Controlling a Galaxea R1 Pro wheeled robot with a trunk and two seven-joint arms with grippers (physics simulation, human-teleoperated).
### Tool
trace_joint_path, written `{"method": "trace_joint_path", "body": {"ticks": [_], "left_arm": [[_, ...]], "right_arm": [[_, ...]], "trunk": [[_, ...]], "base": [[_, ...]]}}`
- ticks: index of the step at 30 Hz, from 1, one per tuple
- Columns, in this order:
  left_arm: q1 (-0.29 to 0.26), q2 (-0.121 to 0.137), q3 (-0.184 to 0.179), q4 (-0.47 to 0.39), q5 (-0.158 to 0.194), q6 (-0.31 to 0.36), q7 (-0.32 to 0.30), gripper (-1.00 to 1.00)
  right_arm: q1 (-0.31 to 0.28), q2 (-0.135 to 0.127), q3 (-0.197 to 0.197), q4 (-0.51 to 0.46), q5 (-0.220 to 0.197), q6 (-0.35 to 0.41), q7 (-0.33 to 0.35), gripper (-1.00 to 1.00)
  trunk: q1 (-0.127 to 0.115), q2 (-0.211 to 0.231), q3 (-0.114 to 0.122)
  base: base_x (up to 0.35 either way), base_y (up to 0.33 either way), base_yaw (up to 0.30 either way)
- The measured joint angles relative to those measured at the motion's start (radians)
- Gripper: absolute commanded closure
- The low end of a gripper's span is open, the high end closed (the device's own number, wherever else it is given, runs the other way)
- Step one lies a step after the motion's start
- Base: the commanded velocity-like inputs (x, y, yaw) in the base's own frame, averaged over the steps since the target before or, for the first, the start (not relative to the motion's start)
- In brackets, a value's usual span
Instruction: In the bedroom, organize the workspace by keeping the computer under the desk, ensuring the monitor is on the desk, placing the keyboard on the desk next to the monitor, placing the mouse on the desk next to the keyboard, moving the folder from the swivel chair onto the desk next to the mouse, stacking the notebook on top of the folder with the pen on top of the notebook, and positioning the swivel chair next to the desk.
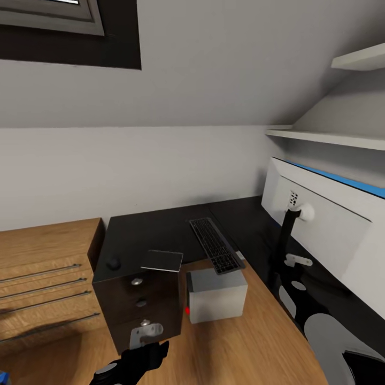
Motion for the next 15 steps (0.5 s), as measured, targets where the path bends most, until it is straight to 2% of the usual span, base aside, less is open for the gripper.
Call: {"method": "trace_joint_path", "body": {"ticks": [5, 15], "left_arm": [[0.0, 0.0, 0.0, 0.001, 0.002, 0.0, 0.0, -1.0], [0.0, 0.0, 0.001, 0.003, 0.003, 0.001, -0.001, -1.0]], "right_arm": [[0.0, 0.0, 0.0, 0.0, 0.0, 0.0, 0.0, -1.0], [0.0, 0.0, 0.0, 0.0, 0.0, 0.0, 0.0, -1.0]], "trunk": [[0.0, 0.0, 0.0], [0.0, 0.0, 0.0]], "base": [[0.067, -0.001, 0.0], [0.192, -0.069, 0.0]]}}
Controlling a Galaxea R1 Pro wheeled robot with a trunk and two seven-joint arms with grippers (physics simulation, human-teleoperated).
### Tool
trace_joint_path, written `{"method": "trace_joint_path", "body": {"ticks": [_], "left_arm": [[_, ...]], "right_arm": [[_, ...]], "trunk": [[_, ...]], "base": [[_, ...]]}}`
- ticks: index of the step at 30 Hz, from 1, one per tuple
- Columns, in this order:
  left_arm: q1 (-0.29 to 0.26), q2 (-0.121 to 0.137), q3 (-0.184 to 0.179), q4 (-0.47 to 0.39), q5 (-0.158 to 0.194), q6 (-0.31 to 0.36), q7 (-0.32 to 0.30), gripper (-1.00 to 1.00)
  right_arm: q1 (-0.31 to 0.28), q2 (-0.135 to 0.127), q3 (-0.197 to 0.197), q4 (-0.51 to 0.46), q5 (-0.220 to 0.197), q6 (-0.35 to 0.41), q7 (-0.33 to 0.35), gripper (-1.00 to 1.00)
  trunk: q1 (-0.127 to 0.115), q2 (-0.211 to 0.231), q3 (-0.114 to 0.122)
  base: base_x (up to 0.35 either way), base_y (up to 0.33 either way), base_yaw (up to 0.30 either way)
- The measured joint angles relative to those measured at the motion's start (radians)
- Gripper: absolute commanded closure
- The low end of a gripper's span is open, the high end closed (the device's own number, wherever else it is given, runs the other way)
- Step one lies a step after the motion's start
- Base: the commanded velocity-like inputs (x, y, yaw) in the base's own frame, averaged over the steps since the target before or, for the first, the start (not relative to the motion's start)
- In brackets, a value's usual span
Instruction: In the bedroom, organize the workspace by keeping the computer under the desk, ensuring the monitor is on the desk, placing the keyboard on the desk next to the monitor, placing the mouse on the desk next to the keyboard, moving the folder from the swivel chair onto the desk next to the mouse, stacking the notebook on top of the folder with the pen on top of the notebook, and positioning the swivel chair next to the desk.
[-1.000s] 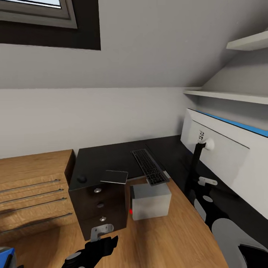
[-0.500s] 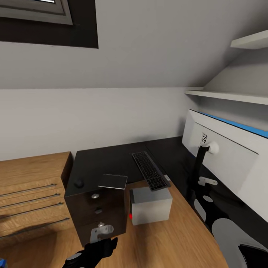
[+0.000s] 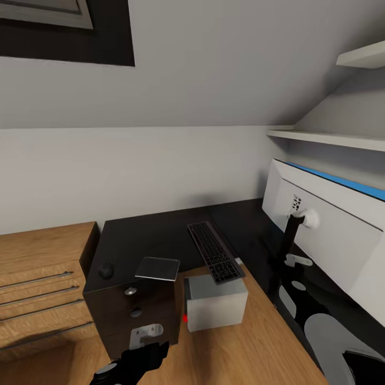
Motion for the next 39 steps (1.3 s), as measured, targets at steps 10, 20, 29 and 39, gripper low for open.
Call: {"method": "trace_joint_path", "body": {"ticks": [10, 20, 29, 39], "left_arm": [[0.0, -0.001, 0.0, 0.016, 0.0, 0.001, -0.001, -1.0], [0.0, -0.002, 0.001, 0.021, 0.0, 0.001, -0.002, -1.0], [0.0, -0.002, 0.001, 0.022, 0.001, 0.001, -0.002, -1.0], [0.0, -0.002, 0.001, 0.022, 0.001, 0.001, -0.002, -1.0]], "right_arm": [[0.0, -0.001, 0.0, 0.0, 0.0, 0.0, 0.0, -1.0], [0.0, -0.01, 0.0, 0.0, 0.0, 0.0, -0.001, -1.0], [0.0, -0.015, -0.001, 0.0, 0.0, 0.0, -0.001, -1.0], [0.0, -0.015, -0.002, 0.0, 0.0, 0.0, -0.002, -1.0]], "trunk": [[0.0, 0.0, 0.0], [0.0, 0.0, 0.0], [0.0, 0.0, 0.0], [0.0, 0.0, 0.0]], "base": [[0.203, -0.102, 0.0], [0.026, -0.014, 0.0], [0.002, -0.001, 0.0], [0.002, 0.0, 0.0]]}}
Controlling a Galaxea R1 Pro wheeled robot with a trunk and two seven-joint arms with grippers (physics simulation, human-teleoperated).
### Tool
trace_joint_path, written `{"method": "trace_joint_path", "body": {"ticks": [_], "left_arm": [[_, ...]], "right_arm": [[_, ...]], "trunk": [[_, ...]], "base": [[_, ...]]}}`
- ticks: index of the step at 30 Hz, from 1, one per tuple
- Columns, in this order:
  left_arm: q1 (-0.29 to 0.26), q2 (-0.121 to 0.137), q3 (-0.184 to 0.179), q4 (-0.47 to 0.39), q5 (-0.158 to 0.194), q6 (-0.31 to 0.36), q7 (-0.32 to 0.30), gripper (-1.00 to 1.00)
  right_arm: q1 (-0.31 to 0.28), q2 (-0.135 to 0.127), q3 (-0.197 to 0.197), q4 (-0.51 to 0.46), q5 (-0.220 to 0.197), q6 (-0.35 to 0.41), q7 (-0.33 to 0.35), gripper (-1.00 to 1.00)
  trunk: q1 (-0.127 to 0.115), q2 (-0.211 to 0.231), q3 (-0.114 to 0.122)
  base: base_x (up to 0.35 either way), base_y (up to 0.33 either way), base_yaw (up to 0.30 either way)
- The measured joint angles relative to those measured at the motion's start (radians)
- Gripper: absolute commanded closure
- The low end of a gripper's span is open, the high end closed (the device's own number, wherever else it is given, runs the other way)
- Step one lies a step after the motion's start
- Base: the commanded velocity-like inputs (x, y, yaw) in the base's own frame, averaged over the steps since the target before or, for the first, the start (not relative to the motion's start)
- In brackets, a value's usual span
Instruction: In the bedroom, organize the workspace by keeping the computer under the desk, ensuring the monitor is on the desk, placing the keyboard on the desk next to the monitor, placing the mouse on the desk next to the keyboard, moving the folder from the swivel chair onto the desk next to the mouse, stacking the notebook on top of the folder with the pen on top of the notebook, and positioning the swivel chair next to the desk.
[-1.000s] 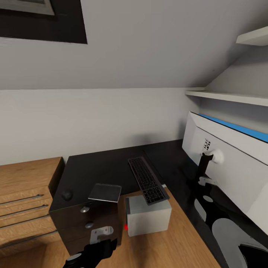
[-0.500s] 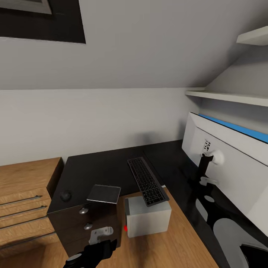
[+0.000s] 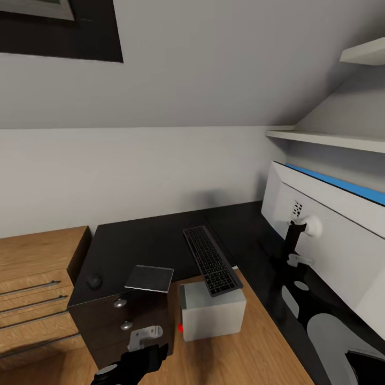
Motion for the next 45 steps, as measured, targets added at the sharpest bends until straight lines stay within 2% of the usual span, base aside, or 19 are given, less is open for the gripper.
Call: {"method": "trace_joint_path", "body": {"ticks": [10, 31, 39, 45], "left_arm": [[0.0, -0.001, -0.001, 0.001, 0.0, -0.001, 0.0, -1.0], [0.0, -0.002, -0.001, 0.006, 0.0, 0.0, -0.001, -1.0], [0.001, -0.003, -0.001, 0.006, 0.0, 0.0, -0.001, -1.0], [0.0, -0.003, -0.001, 0.006, 0.0, 0.0, -0.001, -1.0]], "right_arm": [[0.0, 0.0, 0.0, 0.0, 0.0, 0.0, 0.0, -1.0], [0.0, 0.0, 0.0, -0.001, 0.0, 0.001, -0.001, -1.0], [0.0, -0.024, -0.001, 0.0, -0.003, 0.002, -0.001, -1.0], [0.0, -0.028, 0.0, 0.0, -0.003, 0.002, -0.001, -1.0]], "trunk": [[0.0, 0.0, 0.0], [0.0, 0.0, 0.0], [0.0, 0.0, 0.0], [0.0, 0.0, 0.0]], "base": [[0.141, 0.0, 0.0], [0.009, 0.0, 0.0], [0.0, 0.0, 0.0], [0.0, 0.0, 0.0]]}}
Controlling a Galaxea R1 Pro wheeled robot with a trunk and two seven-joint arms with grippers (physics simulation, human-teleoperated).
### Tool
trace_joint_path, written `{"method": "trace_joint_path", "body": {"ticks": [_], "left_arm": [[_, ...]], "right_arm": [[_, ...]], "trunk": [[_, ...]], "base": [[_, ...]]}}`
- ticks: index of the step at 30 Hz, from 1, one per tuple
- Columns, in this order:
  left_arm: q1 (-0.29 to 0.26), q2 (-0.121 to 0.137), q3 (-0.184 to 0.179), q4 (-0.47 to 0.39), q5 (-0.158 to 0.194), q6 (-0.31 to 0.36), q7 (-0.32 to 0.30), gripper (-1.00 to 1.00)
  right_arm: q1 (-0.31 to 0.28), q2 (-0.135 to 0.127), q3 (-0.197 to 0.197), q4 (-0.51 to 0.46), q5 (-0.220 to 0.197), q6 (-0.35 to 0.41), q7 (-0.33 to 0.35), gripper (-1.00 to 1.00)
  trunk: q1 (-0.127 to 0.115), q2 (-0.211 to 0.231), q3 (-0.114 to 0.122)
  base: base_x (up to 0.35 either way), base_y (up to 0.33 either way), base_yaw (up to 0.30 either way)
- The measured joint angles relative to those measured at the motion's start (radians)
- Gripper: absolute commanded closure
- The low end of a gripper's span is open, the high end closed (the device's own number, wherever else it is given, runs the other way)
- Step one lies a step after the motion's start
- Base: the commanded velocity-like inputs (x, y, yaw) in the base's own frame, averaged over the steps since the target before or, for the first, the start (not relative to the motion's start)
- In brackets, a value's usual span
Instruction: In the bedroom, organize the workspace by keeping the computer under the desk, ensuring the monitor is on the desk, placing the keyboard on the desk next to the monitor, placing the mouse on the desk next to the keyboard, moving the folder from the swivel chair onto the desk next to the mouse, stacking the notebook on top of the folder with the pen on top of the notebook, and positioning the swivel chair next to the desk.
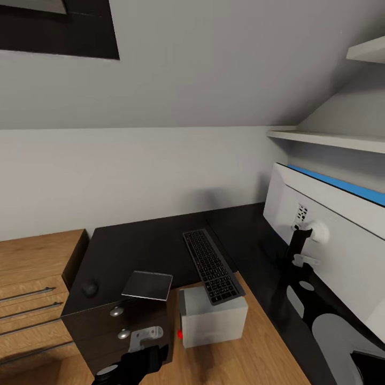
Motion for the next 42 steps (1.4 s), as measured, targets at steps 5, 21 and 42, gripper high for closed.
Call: {"method": "trace_joint_path", "body": {"ticks": [5, 21, 42], "left_arm": [[0.0, 0.0, 0.0, 0.0, 0.0, 0.0, 0.0, -1.0], [0.0, 0.0, -0.001, 0.001, 0.001, 0.0, 0.0, -1.0], [0.0, 0.0, -0.001, 0.001, 0.002, 0.0, 0.0, -1.0]], "right_arm": [[0.0, -0.001, 0.0, 0.0, 0.0, 0.0, 0.0, -1.0], [0.0, -0.001, 0.003, 0.0, 0.002, 0.001, 0.0, -1.0], [0.0, 0.002, 0.003, 0.0, 0.003, 0.001, 0.002, -1.0]], "trunk": [[0.0, 0.0, 0.0], [0.0, 0.0, 0.0], [0.0, 0.0, 0.0]], "base": [[0.0, 0.0, 0.0], [0.0, 0.0, 0.0], [0.0, 0.0, 0.0]]}}
